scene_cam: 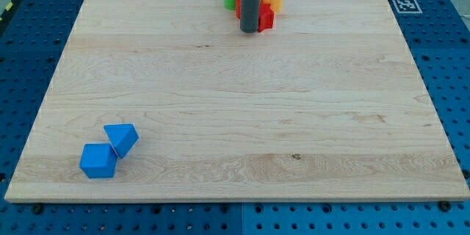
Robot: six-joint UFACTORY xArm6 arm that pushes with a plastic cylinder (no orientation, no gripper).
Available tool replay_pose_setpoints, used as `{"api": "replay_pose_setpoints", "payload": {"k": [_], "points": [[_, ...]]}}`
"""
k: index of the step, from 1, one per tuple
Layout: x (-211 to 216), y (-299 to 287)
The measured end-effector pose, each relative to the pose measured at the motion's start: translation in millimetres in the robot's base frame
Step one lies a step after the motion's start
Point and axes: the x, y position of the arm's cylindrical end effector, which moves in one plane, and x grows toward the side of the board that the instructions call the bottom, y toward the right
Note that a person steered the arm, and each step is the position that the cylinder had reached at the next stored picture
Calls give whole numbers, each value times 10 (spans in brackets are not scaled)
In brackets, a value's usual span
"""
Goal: Slide the blue cube and blue triangle right and up a bit
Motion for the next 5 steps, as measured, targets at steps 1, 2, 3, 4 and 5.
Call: {"api": "replay_pose_setpoints", "payload": {"k": [1,2,3,4,5], "points": [[47,-26],[197,-425],[601,-937],[1191,-1477],[1755,-2031]]}}
